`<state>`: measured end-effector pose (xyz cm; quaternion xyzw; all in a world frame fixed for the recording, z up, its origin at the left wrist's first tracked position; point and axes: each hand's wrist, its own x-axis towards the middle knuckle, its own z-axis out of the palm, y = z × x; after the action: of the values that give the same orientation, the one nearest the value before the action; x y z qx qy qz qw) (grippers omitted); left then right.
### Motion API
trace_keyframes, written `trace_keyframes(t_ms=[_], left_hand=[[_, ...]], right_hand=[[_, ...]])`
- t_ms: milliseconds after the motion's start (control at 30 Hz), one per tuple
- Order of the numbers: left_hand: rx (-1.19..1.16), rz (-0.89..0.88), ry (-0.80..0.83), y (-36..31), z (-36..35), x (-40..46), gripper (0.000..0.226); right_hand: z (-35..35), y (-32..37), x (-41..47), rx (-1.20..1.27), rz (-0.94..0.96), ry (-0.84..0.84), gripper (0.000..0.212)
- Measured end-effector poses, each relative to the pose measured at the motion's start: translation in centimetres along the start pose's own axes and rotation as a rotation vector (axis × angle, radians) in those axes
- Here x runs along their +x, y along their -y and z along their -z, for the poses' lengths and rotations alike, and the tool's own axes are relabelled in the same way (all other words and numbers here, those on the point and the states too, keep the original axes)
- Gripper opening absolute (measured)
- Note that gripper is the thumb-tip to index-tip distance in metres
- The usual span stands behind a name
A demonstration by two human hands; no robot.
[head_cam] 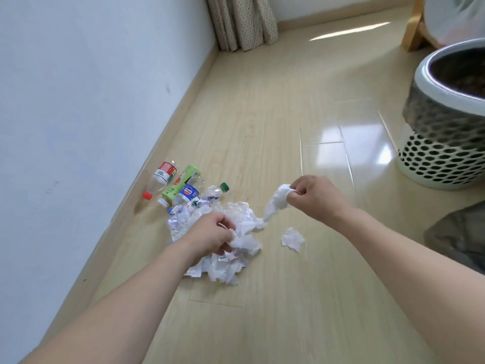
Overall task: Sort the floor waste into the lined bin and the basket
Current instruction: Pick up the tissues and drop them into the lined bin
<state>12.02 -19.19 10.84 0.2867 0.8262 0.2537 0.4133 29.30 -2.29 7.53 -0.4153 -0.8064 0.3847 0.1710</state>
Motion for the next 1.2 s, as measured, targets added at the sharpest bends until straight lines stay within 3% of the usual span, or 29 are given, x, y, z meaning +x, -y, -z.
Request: trace_keyframes(t_ms=[200, 367, 467, 567, 667, 733, 833, 867, 1000, 1100, 1200], left_hand=[[-0.187, -0.244, -0.007, -9.6, -3.1, -1.8, 0.017], [-0.339, -0.375, 0.123, -17.8, -9.7, -4.4, 0.023], [-0.292, -0.483, 0.233, -21.6, -15.7, -6.3, 0.026], [-0.147, -0.587, 0.309, -24.0, -22.9, -7.8, 0.023], [0.085, -0.708, 0.277, -24.7, -29.8, -8.5, 0.022], [0.339, -0.786, 0.295, -24.7, -33.6, -8.8, 0.025], [0.9, -0.814, 0.451, -24.5, -36.4, -9.1, 0.038], [0.946, -0.809, 0.461, -24.7, -36.3, -9.3, 0.042], [0.669, -0.873, 0.235, -26.1, -30.9, -8.3, 0.043], [0.516, -0.821, 0.05, -24.9, -24.4, -5.3, 0.039], [0.449, -0.634, -0.074, -20.8, -18.0, -1.6, 0.034]], right_hand=[[10.0, -1.0, -3.0, 0.034, -0.137, -0.158, 0.035], [19.5, -4.3, -8.5, -0.122, -0.287, -0.168, 0.031], [24.9, -6.9, -12.8, -0.235, -0.437, -0.176, 0.027], [29.6, -9.6, -17.2, -0.309, -0.551, -0.194, 0.029], [31.5, -11.8, -20.8, -0.371, -0.632, -0.148, 0.025], [31.4, -13.3, -22.2, -0.415, -0.732, 0.009, 0.019], [31.8, -13.9, -22.6, -0.458, -0.924, 0.365, 0.018], [32.4, -13.7, -22.2, -0.507, -0.932, 0.397, 0.017], [33.6, -10.6, -18.0, -0.74, -0.739, 0.086, 0.006], [29.9, -8.2, -12.3, -0.69, -0.484, -0.122, 0.008], [22.2, -6.1, -6.8, -0.515, -0.259, -0.059, 0.019]])
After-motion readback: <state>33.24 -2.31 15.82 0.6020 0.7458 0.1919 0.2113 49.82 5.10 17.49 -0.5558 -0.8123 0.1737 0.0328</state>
